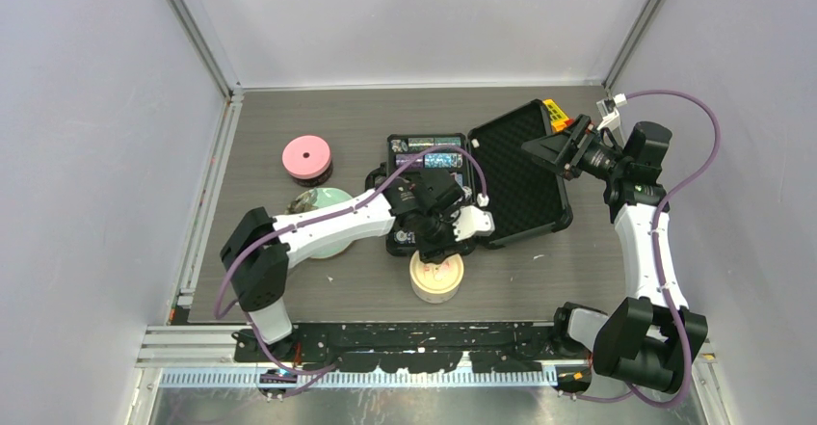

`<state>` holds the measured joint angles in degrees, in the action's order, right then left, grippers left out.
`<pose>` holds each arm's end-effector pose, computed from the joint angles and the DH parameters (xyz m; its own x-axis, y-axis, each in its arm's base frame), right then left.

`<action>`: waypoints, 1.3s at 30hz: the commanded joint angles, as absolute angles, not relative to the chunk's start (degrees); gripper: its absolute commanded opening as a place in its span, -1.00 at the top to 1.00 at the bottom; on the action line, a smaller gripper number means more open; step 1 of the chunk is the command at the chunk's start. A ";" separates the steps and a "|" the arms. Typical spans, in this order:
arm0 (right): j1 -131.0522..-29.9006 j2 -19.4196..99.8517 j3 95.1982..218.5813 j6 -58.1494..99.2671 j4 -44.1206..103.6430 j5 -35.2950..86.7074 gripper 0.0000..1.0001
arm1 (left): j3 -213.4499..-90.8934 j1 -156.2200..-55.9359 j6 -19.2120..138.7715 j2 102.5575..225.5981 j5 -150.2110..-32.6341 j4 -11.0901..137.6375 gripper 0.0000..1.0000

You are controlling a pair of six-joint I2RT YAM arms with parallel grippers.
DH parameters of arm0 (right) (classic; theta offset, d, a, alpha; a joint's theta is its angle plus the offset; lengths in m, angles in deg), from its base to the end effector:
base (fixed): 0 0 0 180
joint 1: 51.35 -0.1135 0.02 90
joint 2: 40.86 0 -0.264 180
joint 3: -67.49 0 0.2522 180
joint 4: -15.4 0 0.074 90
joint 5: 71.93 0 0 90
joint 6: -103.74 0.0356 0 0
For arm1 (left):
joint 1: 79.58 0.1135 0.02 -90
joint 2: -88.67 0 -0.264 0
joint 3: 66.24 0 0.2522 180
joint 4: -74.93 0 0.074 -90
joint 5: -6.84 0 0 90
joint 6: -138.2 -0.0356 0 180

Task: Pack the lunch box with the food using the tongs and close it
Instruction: Move the packing box to the center of the board.

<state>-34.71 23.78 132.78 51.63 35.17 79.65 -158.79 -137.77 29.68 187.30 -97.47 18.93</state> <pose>0.2437 -0.0402 0.3251 -0.6529 0.5002 -0.5687 -0.3280 0.4901 0.8076 0.1829 -0.3116 0.2519 -0.1607 0.8430 -0.5134 0.9866 0.1525 -0.0584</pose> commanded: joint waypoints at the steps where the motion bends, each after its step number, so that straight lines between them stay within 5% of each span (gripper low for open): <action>1: -34.39 23.35 133.91 52.14 33.04 79.99 -0.79 | -162.08 -138.02 28.93 184.04 -97.33 16.97 -0.05; 17: -26.83 26.05 137.69 57.61 29.75 83.79 -0.80 | -169.70 -144.81 26.51 189.91 -97.63 18.12 -0.65; 39: -18.22 27.60 138.47 59.75 29.50 85.87 -0.80 | -171.96 -148.93 22.78 200.36 -80.26 5.45 -0.61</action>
